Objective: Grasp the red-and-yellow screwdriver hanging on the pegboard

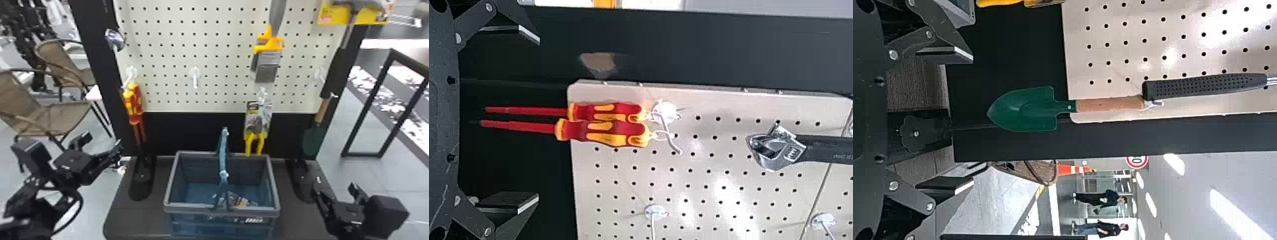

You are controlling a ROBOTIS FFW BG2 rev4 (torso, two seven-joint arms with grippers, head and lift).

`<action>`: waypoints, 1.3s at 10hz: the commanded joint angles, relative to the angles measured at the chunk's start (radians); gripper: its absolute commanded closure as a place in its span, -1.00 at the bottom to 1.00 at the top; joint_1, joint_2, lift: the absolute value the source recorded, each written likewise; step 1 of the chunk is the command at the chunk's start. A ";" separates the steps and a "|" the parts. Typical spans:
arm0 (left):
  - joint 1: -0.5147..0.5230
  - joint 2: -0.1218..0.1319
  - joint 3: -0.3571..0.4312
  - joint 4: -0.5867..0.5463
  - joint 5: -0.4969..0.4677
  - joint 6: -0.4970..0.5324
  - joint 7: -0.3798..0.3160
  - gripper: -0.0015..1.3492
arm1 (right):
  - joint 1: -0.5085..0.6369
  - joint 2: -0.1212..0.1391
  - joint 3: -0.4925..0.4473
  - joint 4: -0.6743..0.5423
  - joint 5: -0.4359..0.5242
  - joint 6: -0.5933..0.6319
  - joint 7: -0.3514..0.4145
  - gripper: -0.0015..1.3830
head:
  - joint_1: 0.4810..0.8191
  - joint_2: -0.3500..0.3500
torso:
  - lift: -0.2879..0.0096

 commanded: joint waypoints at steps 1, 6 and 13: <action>-0.063 0.004 0.023 0.052 -0.003 0.024 -0.043 -0.71 | 0.002 0.000 0.002 -0.001 0.000 0.000 0.001 -0.42 | -0.60 0.00 | 0.26; -0.218 0.098 -0.012 0.173 0.032 0.125 -0.175 -0.71 | 0.008 -0.002 0.008 -0.005 -0.003 0.000 0.001 -0.42 | -0.60 0.00 | 0.26; -0.393 0.158 -0.131 0.351 0.031 0.219 -0.310 -0.71 | 0.011 -0.002 0.014 -0.005 -0.003 0.000 0.001 -0.42 | -0.60 0.00 | 0.26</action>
